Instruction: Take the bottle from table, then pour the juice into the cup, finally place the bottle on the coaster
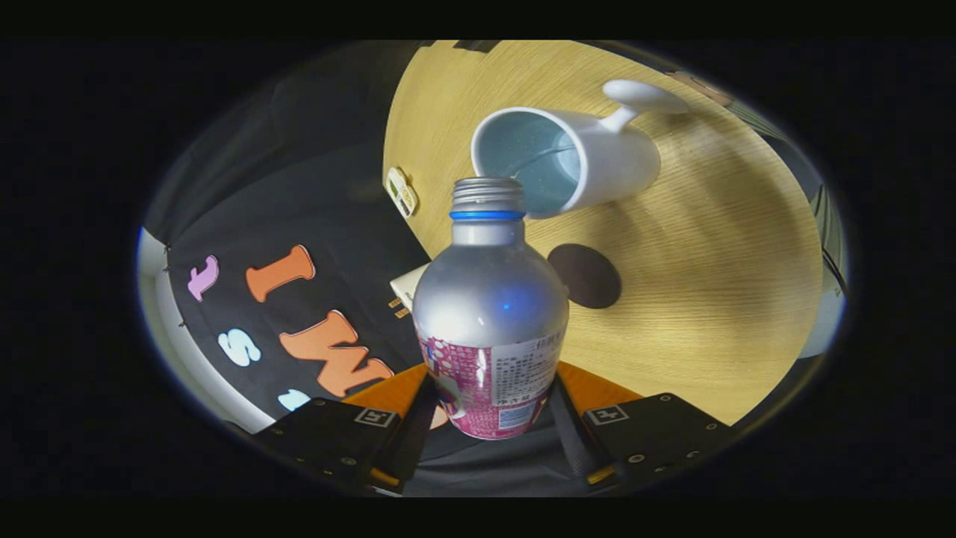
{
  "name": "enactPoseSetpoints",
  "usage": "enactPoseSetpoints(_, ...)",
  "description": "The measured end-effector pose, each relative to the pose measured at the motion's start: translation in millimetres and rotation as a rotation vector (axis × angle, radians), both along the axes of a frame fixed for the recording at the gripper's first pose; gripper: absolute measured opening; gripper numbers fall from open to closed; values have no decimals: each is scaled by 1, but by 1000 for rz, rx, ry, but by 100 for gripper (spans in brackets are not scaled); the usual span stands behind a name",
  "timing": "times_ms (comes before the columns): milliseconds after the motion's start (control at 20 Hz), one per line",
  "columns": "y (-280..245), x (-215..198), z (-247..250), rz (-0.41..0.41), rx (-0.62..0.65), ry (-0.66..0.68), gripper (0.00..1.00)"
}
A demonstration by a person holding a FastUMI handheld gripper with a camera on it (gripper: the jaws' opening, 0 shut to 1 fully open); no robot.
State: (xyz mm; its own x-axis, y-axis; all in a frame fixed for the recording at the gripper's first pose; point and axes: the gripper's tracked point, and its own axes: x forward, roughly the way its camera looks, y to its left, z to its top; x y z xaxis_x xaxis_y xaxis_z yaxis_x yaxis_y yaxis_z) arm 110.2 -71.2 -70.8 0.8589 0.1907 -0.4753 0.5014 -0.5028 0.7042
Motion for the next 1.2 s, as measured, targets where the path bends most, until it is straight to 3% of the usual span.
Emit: enactPoseSetpoints(1200,-3,5,5,-27,115,33,77)
